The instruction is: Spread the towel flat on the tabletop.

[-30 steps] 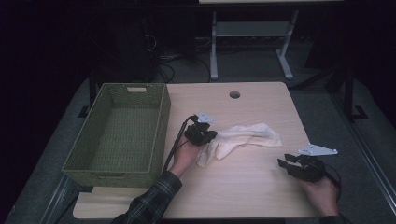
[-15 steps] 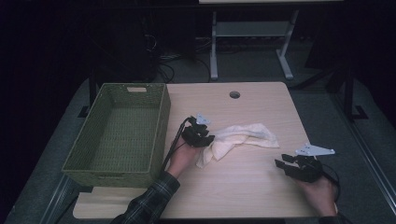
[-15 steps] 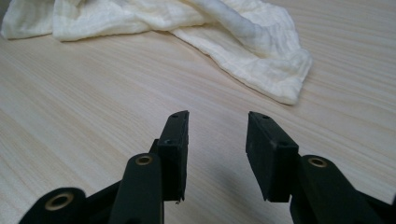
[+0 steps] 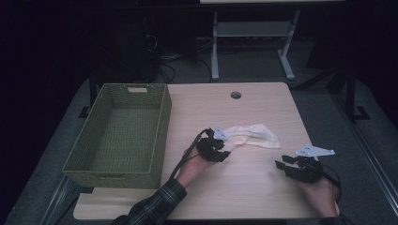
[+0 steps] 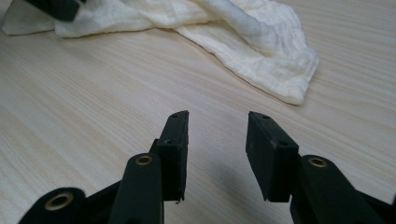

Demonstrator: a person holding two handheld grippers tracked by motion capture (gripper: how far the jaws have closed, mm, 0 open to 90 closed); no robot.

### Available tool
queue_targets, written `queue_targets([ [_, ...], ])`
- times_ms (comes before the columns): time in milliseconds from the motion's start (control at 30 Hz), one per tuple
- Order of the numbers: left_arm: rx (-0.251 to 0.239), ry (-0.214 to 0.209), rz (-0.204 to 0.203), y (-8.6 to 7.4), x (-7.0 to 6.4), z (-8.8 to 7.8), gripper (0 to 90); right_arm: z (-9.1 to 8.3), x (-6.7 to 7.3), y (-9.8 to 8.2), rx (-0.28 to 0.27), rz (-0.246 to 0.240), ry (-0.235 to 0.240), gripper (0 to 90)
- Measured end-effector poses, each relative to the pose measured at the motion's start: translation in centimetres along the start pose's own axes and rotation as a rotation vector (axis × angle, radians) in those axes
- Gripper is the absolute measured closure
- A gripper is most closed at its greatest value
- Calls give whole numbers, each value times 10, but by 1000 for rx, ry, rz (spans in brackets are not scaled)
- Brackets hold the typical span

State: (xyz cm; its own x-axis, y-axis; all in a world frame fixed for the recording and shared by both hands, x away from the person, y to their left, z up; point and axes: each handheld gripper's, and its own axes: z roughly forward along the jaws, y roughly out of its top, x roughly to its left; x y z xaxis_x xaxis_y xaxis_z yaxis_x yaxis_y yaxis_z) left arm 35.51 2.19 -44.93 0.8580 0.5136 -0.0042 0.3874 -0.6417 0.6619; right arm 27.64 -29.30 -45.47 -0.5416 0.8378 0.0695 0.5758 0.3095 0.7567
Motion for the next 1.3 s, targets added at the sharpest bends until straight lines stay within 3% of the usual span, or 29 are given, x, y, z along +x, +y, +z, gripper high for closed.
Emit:
queue_targets([
  [200,45,37,38,-3,-7,12,674,0,0,0,-6,2,-2,588],
  [300,41,60,43,-3,-7,13,735,0,0,0,-5,1,-2,588],
  [333,43,69,42,-3,-5,13,824,-1,0,0,-7,2,-2,588],
  [500,43,46,19,-2,-1,13,880,-1,0,0,-9,2,1,589],
  [533,30,22,6,-1,0,10,882,-1,0,0,-9,4,1,590],
  [700,-17,2,-6,6,0,-1,884,-2,0,0,-13,5,-1,591],
  [733,-63,-16,-26,11,2,-11,885,-2,-1,0,-14,3,-2,591],
  [900,-146,-50,-61,20,6,-28,885,-2,-1,0,-15,4,-4,591],
  [1167,-288,-76,-66,38,8,-69,885,-2,0,0,-11,5,-6,591],
  [1300,-281,-54,-94,35,17,-70,884,-2,0,1,-11,5,-5,591],
])
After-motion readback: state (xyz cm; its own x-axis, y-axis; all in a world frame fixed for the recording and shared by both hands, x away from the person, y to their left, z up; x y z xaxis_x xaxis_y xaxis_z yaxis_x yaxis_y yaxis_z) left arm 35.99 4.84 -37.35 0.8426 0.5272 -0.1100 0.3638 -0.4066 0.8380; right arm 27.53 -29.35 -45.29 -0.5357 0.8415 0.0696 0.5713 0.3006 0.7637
